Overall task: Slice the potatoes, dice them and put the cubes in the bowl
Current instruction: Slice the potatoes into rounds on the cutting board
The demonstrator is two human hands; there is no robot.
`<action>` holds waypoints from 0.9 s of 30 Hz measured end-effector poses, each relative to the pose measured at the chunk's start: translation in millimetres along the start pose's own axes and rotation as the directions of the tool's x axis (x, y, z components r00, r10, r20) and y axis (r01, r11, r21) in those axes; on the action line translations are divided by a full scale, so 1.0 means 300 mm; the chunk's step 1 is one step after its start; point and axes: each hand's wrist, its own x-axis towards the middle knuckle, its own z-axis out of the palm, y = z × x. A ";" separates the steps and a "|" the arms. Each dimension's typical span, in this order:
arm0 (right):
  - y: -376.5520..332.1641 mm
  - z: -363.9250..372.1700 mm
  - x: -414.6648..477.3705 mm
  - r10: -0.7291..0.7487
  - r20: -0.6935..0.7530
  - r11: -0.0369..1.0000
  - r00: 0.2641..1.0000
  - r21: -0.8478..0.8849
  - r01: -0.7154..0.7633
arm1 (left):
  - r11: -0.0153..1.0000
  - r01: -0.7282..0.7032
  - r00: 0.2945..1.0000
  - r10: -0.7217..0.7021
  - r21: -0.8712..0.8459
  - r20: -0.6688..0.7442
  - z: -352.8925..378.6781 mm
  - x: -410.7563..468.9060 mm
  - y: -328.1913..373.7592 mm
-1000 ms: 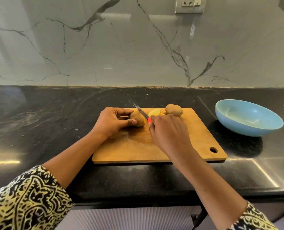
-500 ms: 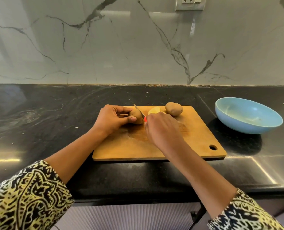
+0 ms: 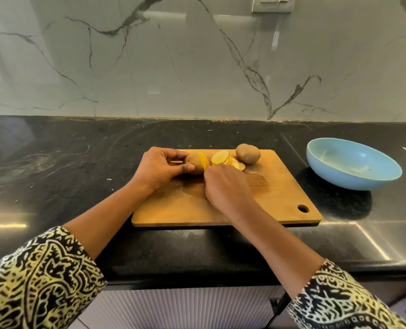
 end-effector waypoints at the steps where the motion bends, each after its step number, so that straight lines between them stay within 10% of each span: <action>1: -0.001 0.002 0.001 0.000 0.000 1.000 1.000 0.004 0.000 | 1.000 0.004 1.000 -0.004 -0.002 -0.001 0.001 0.001 -0.002; 17: 0.102 0.041 -0.066 0.255 -0.097 0.955 0.962 0.179 -0.235 | 0.989 0.081 0.996 -0.077 -0.123 0.034 -0.012 0.003 -0.013; 27: 0.048 0.015 -0.063 0.098 -0.313 0.984 0.945 0.174 -0.044 | 0.993 0.062 0.996 -0.056 -0.098 0.066 -0.010 0.002 -0.007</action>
